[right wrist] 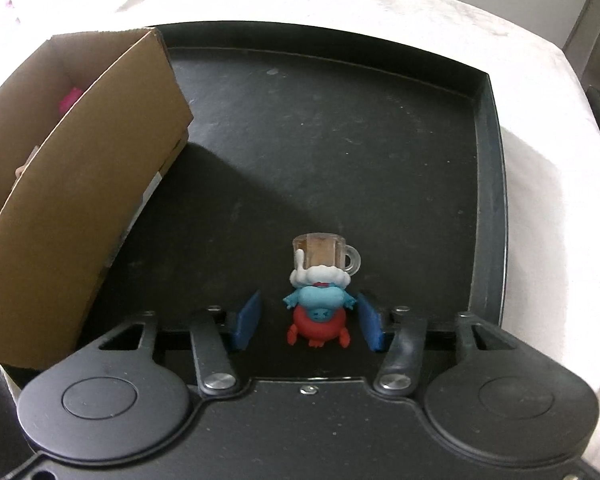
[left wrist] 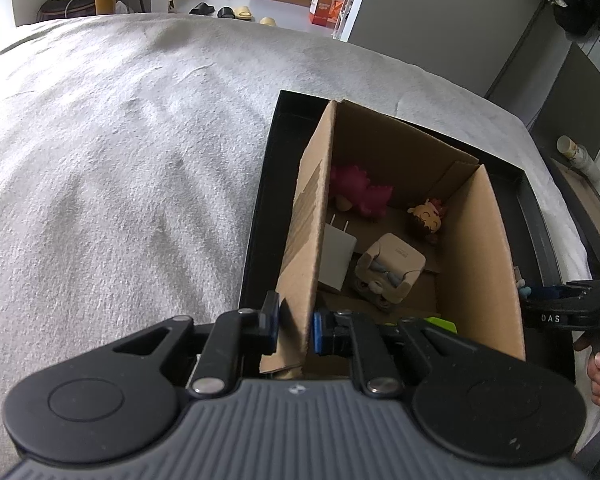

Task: Organize rigid objects

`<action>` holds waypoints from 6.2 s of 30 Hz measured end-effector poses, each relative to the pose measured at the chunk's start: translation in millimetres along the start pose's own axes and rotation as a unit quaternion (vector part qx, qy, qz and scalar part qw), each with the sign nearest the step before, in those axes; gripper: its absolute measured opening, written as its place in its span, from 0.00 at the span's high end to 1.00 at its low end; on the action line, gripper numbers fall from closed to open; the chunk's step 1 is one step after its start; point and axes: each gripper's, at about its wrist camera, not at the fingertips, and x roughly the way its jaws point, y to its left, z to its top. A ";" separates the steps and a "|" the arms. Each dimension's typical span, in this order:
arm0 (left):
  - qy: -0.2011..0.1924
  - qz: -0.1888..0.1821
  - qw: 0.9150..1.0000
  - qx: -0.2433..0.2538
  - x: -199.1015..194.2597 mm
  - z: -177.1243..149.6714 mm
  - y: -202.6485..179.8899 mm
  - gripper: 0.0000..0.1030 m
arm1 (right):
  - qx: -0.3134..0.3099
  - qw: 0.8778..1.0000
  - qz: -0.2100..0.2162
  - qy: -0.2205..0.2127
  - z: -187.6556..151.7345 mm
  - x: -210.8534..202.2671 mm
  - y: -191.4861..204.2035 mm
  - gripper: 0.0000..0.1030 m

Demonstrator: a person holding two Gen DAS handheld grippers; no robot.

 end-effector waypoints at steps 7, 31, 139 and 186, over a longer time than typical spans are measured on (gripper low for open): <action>0.002 -0.012 1.000 0.005 -4.0 -2.2 -2.0 0.85 | 0.026 1.000 -0.007 0.001 1.0 -2.6 -4.1 0.62; -0.015 -0.046 0.999 -0.009 -14.1 -5.3 6.8 0.87 | 0.002 0.999 -0.022 -0.049 23.5 -65.9 16.6 0.63; 0.016 -0.019 0.998 0.052 -134.4 16.2 -78.9 0.07 | 0.163 0.971 0.084 -0.151 -24.1 -201.7 28.8 0.00; -0.054 -0.054 0.994 0.083 -251.1 -35.1 -81.7 0.02 | 0.204 0.961 0.049 -0.179 -90.2 -311.5 58.8 0.00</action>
